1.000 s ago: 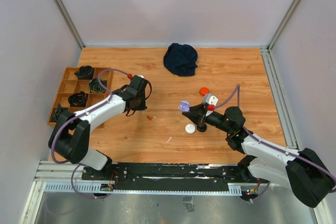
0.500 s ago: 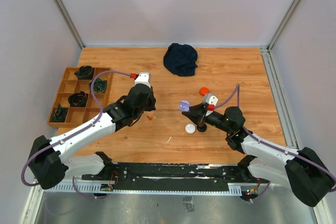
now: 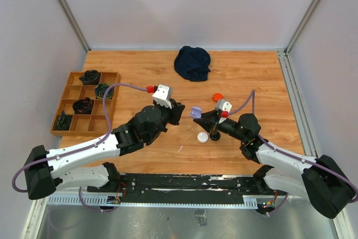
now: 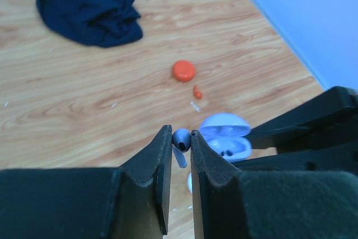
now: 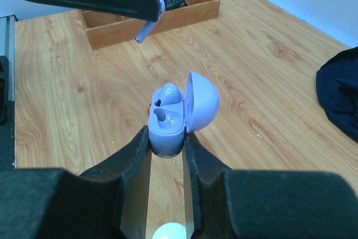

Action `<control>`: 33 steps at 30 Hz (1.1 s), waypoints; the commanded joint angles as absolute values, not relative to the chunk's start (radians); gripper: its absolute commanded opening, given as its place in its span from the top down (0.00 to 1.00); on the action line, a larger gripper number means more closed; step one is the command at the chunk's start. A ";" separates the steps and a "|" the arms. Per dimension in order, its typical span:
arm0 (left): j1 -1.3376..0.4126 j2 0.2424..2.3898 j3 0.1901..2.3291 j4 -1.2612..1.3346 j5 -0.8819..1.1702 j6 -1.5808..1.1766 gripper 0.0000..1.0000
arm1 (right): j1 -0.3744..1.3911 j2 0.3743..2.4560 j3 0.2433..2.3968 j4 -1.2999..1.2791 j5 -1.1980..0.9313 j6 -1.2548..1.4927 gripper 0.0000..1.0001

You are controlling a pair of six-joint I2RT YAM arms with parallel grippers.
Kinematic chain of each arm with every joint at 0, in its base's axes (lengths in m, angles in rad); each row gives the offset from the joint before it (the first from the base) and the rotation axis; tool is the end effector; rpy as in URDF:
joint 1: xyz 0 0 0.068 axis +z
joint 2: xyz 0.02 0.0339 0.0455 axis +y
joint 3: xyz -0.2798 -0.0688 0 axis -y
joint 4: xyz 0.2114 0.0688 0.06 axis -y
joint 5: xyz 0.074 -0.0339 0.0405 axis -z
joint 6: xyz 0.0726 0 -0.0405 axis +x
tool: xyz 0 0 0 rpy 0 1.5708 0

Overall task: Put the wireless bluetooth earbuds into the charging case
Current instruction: Place the earbud in the charging case.

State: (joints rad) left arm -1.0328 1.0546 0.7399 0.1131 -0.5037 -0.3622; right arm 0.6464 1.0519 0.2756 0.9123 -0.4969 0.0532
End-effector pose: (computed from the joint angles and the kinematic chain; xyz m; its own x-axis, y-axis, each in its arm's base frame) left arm 0.1512 -0.1850 0.3209 -0.2766 -0.1421 -0.9504 0.4403 0.8603 -0.2568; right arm 0.1473 0.1545 0.2698 0.0599 0.1037 -0.9928 -0.9110 0.4123 -0.0119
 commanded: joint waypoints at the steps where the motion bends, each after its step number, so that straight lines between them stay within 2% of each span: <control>1: -1.083 1.058 0.741 0.299 -0.541 -0.266 0.87 | 0.659 1.050 0.274 0.971 -0.506 0.066 0.94; 14: -1.147 1.158 0.714 0.565 -0.432 -0.078 0.87 | 0.660 1.034 0.268 0.987 -0.511 0.088 0.94; 21: -1.147 1.162 0.618 0.736 -0.375 -0.023 0.88 | 0.660 1.007 0.262 0.997 -0.521 0.108 0.94; 33: -1.150 1.180 0.581 0.809 -0.334 0.025 0.88 | 0.659 0.993 0.261 1.002 -0.527 0.123 0.94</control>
